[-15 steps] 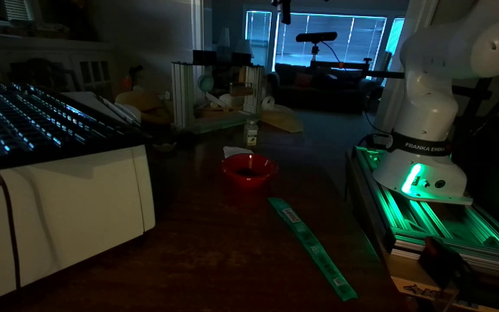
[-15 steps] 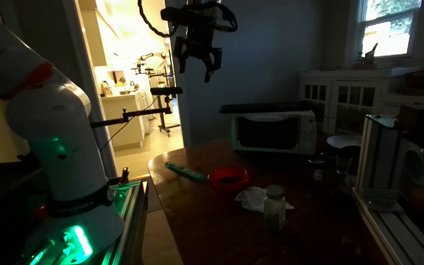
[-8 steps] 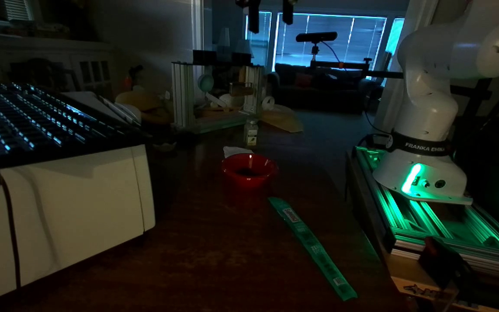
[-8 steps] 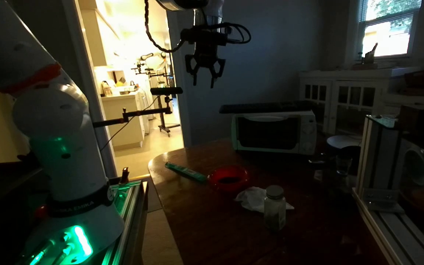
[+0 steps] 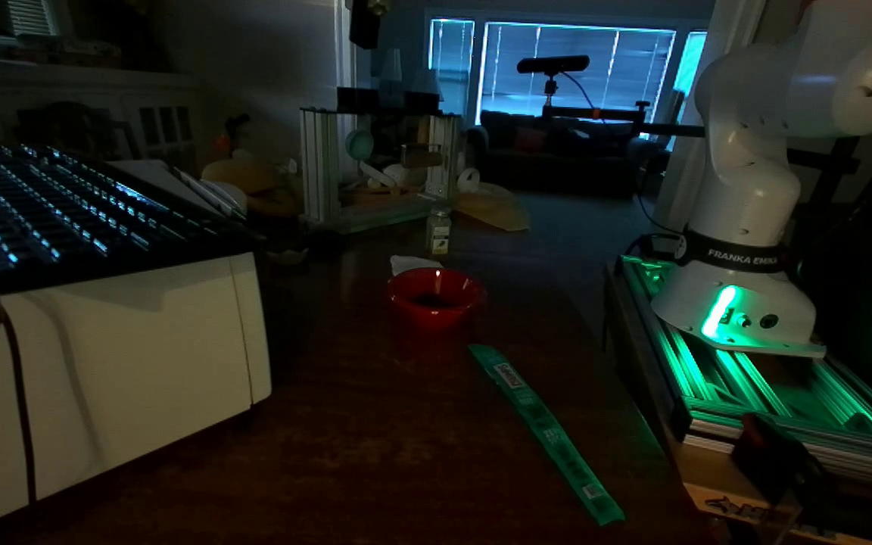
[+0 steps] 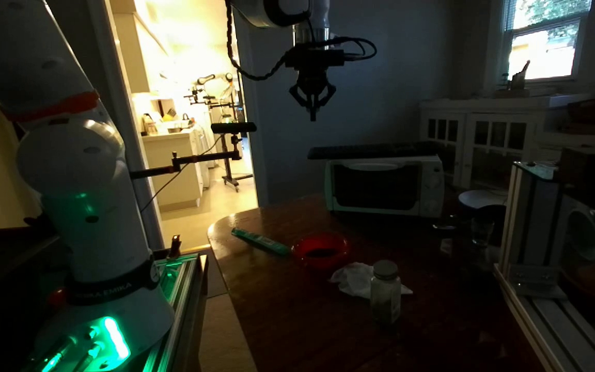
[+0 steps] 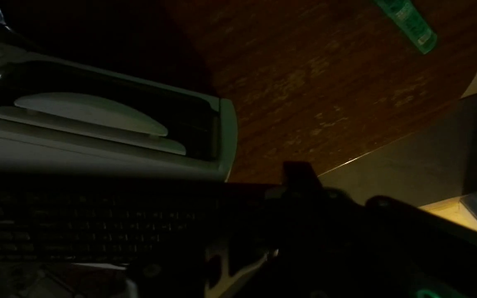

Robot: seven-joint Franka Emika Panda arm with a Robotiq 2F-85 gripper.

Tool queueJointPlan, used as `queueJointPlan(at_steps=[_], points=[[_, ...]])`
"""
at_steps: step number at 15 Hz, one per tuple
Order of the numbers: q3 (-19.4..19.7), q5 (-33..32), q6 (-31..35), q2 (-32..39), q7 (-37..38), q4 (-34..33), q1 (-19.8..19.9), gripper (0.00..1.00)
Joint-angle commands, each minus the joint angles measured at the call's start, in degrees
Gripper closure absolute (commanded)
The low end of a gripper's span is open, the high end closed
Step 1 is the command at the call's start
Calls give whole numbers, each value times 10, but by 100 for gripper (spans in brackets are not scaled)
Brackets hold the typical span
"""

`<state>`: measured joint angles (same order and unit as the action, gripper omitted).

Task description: Press a button on the keyboard

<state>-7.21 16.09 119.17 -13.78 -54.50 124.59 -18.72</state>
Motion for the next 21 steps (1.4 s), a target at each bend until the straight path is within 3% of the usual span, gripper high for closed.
queueJointPlan(at_steps=[1, 6, 21], points=[[-7, 1, -2, 4, -1, -6, 9, 97], [-10, 1, 17, 24, -9, -17, 9, 100], [-57, -17, 197, 202, -50, -105, 21, 100]])
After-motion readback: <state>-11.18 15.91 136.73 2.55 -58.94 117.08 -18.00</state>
